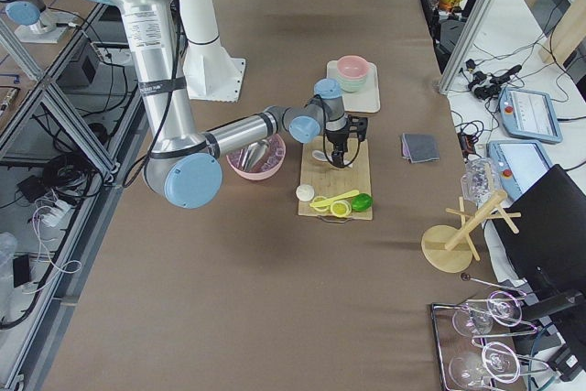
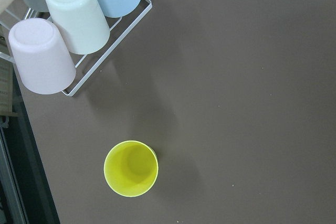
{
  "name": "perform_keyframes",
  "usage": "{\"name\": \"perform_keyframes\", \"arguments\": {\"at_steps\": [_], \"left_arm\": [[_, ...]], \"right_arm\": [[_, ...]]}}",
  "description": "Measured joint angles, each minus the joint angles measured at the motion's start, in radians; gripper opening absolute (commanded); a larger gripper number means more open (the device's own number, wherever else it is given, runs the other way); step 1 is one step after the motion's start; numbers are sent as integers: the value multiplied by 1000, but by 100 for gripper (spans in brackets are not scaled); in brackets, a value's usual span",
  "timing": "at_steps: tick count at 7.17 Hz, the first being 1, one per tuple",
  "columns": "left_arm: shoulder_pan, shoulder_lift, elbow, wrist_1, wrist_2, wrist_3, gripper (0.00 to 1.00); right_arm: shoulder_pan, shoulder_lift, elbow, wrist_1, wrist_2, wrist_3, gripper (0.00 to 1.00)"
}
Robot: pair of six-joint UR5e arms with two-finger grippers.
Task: Stack pink bowl on green and place spoon
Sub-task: 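Lower the right gripper onto the white spoon handle and grasp it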
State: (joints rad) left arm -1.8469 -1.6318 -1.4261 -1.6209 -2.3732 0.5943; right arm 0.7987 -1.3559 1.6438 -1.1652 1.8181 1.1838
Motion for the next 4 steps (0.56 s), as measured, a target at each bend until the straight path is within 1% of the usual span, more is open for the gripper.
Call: {"name": "perform_keyframes", "arguments": {"at_steps": [4], "left_arm": [[0, 2, -1, -10, 0, -1, 98]], "right_arm": [[1, -13, 5, 1, -9, 11, 57]]}}
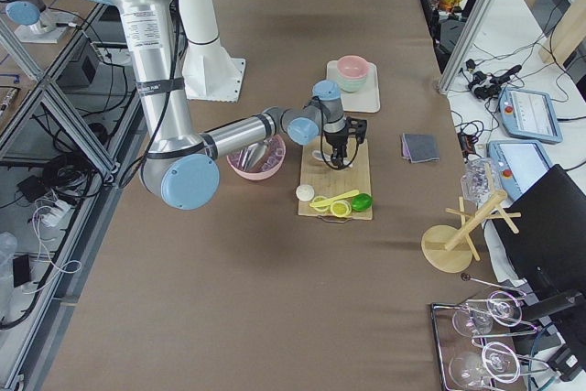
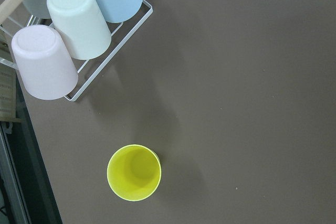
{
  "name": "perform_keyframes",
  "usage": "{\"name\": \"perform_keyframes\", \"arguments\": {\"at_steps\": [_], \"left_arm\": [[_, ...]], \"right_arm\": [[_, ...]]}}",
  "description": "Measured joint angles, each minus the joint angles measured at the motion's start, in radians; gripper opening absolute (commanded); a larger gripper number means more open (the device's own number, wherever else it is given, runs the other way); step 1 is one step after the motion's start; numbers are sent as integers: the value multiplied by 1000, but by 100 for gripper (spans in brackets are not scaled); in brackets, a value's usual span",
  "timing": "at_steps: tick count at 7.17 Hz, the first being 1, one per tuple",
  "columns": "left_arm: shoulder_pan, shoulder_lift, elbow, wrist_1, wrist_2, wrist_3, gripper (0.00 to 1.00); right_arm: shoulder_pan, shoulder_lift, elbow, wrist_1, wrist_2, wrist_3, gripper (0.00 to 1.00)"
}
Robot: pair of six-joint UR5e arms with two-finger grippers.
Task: Stack pink bowl on green and place spoon
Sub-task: 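Lower the right gripper onto the white spoon handle and grasp it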
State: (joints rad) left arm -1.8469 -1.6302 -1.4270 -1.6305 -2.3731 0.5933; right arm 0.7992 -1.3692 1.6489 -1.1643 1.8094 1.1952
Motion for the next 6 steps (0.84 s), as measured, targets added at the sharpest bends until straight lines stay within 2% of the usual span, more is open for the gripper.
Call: {"name": "perform_keyframes", "arguments": {"at_steps": [6], "left_arm": [[1, 1, 3, 0, 0, 0, 98]], "right_arm": [[-4, 3, -2, 0, -11, 4, 55]]}}
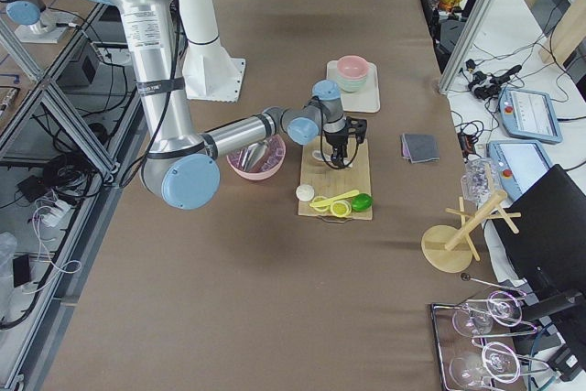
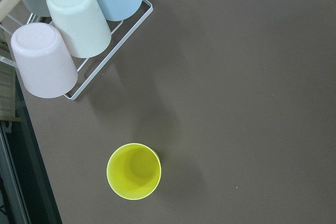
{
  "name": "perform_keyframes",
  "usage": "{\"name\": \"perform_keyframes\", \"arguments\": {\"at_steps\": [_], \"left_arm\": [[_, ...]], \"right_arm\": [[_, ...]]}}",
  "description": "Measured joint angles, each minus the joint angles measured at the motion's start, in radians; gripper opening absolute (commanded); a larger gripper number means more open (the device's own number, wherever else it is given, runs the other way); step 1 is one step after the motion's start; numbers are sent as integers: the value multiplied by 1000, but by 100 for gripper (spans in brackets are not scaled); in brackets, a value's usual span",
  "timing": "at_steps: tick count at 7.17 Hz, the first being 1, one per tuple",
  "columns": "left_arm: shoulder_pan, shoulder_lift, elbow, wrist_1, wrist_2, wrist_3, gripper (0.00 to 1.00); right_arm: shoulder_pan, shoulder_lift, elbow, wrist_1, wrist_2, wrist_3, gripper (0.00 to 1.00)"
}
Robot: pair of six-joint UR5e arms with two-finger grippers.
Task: Stack pink bowl on green and place spoon
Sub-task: 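Lower the right gripper onto the white spoon handle and grasp it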
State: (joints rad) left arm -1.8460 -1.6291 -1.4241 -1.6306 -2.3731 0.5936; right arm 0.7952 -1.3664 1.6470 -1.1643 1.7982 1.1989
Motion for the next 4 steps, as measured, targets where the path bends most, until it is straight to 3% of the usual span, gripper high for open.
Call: {"name": "perform_keyframes", "arguments": {"at_steps": [2, 3, 4], "left_arm": [[1, 0, -1, -1, 0, 0, 98], [1, 0, -1, -1, 0, 0, 98], [0, 0, 0, -1, 0, 0, 98]], "right_arm": [[-1, 1, -1, 0, -4, 1, 13], [-1, 2, -1, 0, -4, 1, 3], [-1, 3, -1, 0, -4, 0, 1]]}}
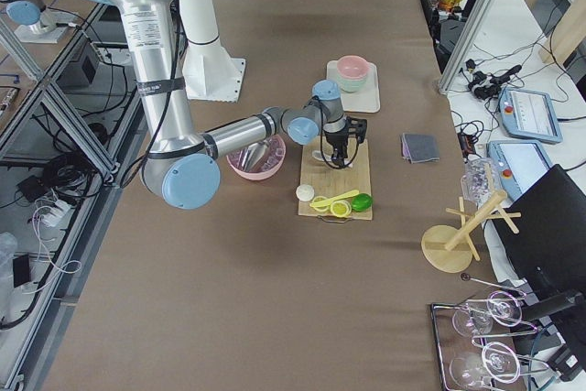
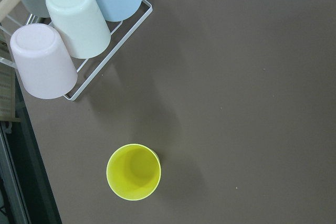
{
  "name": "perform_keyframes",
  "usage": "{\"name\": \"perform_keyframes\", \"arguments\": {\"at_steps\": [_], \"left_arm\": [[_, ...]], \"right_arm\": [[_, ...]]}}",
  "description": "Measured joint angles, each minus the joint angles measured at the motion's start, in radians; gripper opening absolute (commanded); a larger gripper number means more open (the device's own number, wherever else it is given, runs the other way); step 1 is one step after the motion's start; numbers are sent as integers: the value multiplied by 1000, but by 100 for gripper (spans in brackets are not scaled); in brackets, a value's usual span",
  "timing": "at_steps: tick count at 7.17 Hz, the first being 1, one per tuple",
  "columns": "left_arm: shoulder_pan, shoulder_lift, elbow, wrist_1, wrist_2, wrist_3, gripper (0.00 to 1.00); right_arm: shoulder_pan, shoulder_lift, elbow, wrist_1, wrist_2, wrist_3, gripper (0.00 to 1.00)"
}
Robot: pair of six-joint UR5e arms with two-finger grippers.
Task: Stack pink bowl on green and place spoon
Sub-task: 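Lower the right gripper onto the white spoon handle and grasp it, then carry the white spoon with the right gripper into the pink bowl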
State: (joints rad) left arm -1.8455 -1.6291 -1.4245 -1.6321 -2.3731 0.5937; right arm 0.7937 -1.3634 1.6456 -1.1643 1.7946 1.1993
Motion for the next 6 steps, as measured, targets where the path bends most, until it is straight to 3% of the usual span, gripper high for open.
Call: {"name": "perform_keyframes", "arguments": {"at_steps": [6], "left_arm": [[0, 0, -2, 0, 0, 0, 98]], "right_arm": [[6, 33, 58, -7, 1, -1, 0]]}}
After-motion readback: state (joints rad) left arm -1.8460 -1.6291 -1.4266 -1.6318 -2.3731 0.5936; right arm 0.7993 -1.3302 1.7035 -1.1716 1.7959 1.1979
